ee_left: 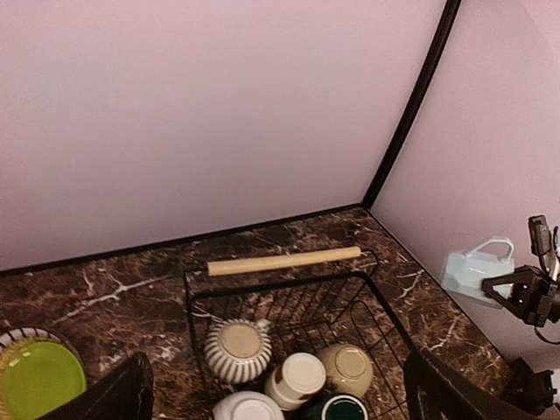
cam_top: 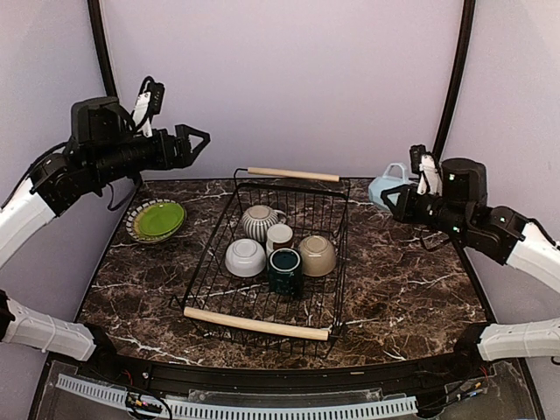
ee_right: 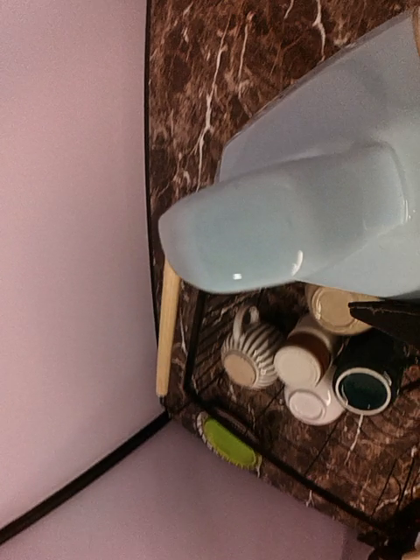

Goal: Unload the mixed dishes from the dish rack
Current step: Place the cup at the center of the board.

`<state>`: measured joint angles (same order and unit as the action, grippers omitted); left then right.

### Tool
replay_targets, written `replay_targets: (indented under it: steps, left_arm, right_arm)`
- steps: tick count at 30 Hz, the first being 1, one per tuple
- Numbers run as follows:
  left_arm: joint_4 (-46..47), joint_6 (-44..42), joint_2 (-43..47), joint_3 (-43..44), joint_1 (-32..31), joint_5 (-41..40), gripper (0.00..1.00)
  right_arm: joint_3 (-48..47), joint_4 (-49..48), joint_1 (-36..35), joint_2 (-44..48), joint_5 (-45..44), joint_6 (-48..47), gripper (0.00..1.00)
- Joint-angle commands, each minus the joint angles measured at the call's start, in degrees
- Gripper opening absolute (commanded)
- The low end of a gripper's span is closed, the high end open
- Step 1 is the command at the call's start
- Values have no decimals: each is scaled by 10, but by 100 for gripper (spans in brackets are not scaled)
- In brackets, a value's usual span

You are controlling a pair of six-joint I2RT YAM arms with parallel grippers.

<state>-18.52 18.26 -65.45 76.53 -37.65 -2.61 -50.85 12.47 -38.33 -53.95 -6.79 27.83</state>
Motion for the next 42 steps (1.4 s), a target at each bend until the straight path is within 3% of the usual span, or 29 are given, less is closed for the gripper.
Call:
replay_targets:
  steps: [1,4,8,12,20,23,31,36,39,42]
  left_arm:
    - [-75,-162,17,49,1,-136,99]
    - [-40,-202,22,30,1,-169,99]
    - [9,-233,38,-34,2,-208,99]
    - [23,-247,48,-83,1,-217,99]
    - [30,-270,73,-109,2,-229,99]
    - [28,-271,70,-110,2,-224,99]
    - [18,-259,59,-104,2,-198,99]
    - [19,-252,53,-105,1,-187,99]
    - [17,-250,45,-103,1,-187,99]
    - [16,-248,40,-104,1,-185,99]
  right_arm:
    - [-35,207,13,-5,-227,-65,0]
    - [-57,292,35,-49,-261,-46,0]
    - [-73,291,80,-92,-194,-70,0]
    - [-104,294,172,-170,-76,-102,0]
    - [-193,333,280,-350,46,-156,0]
    - [-216,351,302,-404,64,-165,0]
    - [-210,338,325,-442,102,-171,0]
    - [-188,315,324,-414,103,-166,14]
    - [-186,311,324,-392,110,-169,32]
    - [-185,314,322,-368,107,-169,44]
